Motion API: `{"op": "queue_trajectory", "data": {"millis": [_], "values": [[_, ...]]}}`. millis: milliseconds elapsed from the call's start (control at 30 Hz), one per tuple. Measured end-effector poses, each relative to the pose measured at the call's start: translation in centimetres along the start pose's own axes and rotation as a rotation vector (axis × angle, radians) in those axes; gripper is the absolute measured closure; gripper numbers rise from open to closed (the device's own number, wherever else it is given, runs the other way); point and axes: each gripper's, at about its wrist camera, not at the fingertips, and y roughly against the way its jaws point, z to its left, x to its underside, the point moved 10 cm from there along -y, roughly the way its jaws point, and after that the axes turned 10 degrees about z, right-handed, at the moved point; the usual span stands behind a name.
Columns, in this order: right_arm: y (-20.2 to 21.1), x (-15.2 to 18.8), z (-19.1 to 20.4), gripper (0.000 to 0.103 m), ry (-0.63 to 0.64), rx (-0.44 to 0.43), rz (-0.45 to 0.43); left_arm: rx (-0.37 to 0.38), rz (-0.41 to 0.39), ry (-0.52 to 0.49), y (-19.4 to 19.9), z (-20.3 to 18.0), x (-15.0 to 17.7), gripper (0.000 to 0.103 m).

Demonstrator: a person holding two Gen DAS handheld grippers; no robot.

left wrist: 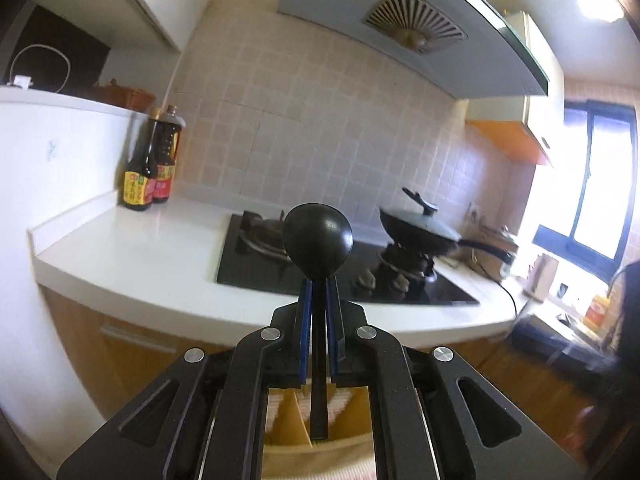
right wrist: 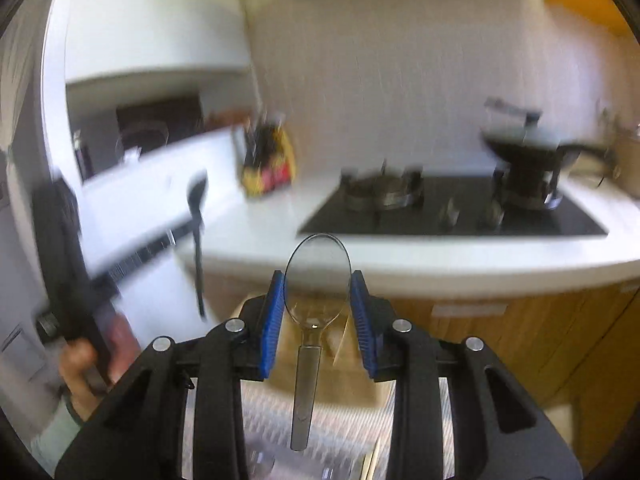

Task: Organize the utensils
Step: 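Lift the ladle and spoon and drop them into the tan caddy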

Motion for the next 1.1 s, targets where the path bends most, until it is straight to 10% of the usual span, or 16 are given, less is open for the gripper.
{"op": "queue_trajectory", "data": {"millis": [300,800,933,1100], "values": [[-4.6,-2.7,-3.7,0.073,-0.077,0.169,-0.159,-0.036,-0.014,0.005,-4.6,2.0,3.4,0.098],[-7.6,2.3,-3.5,0.072,0.010,0.266,-0.106,-0.059,0.019,-0.038,-5.3,3.1,7.2,0.095],[-6.4,3.2,-3.3,0.058,-0.006,0.236,-0.086,-0.036,0.059,-0.060,-4.2,2.9,8.1,0.064],[-4.3,4.2,-3.0,0.052,-0.048,0.185,-0.049,-0.021,0.111,-0.075,-1.4,2.6,8.8,0.061]]}}
